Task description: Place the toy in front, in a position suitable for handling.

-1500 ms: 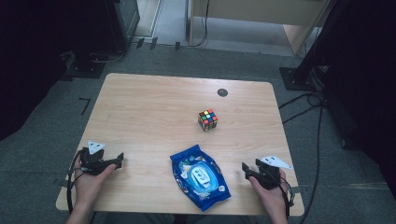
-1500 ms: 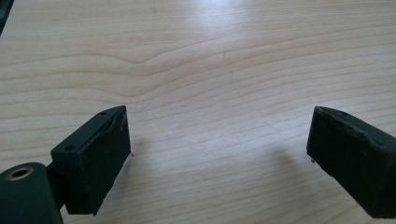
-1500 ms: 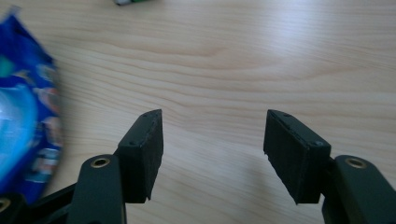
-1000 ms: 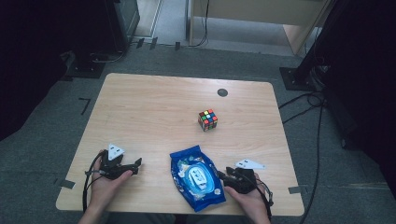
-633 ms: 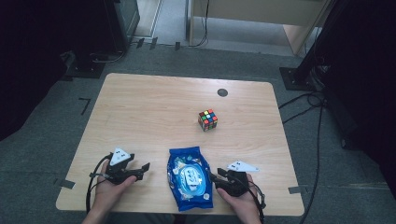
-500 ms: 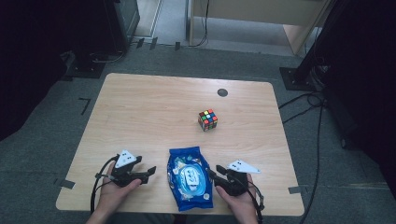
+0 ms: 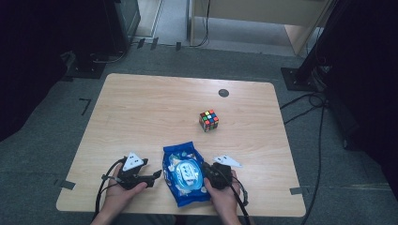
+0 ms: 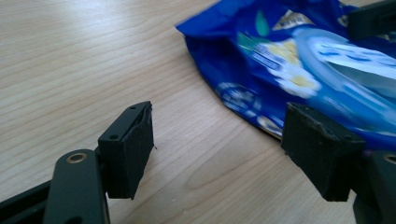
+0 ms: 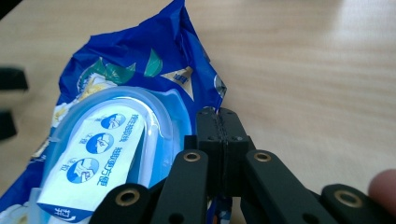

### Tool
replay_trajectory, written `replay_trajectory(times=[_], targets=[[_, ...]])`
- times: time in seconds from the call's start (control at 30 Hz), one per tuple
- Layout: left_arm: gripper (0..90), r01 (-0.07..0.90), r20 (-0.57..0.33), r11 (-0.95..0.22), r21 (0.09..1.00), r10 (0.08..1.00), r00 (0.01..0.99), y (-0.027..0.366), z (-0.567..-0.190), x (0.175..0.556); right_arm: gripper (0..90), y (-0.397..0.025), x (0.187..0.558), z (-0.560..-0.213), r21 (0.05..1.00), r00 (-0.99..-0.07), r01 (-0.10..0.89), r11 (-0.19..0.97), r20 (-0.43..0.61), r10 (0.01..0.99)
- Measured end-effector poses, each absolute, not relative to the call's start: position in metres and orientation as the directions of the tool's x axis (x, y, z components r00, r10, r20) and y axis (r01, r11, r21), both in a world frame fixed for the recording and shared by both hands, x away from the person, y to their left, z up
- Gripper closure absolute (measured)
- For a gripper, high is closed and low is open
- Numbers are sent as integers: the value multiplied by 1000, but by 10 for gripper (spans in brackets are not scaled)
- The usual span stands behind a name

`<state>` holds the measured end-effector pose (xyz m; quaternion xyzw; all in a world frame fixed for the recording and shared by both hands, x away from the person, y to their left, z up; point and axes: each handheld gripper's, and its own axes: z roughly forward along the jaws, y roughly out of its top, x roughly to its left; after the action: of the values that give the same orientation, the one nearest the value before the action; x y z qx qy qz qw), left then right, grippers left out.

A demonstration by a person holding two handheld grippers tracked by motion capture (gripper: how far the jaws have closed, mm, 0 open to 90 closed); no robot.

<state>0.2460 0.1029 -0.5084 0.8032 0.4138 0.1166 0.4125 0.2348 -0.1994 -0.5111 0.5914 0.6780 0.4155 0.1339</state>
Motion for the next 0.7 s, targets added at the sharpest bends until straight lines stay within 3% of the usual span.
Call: replay_trajectory(times=[0.4,0.43,0.53,0.6,0.7], targets=[[254,572,-114,-279,771,824,556,129,-507,255,891,-139,291,-512,706,-127,667,-238,422,898],[254,571,-118,-270,775,827,550,133,-507,256,854,-137,294,-513,714,-149,661,-231,426,893],[253,558,-104,-259,788,838,536,141,-507,259,613,-142,301,-506,768,-200,609,-201,394,897],[252,555,-79,-274,785,845,529,144,-510,261,441,-158,306,-497,821,-136,537,-196,313,940],[247,560,-86,-274,782,843,531,145,-511,264,324,-187,320,-487,862,-100,475,-179,254,962]])
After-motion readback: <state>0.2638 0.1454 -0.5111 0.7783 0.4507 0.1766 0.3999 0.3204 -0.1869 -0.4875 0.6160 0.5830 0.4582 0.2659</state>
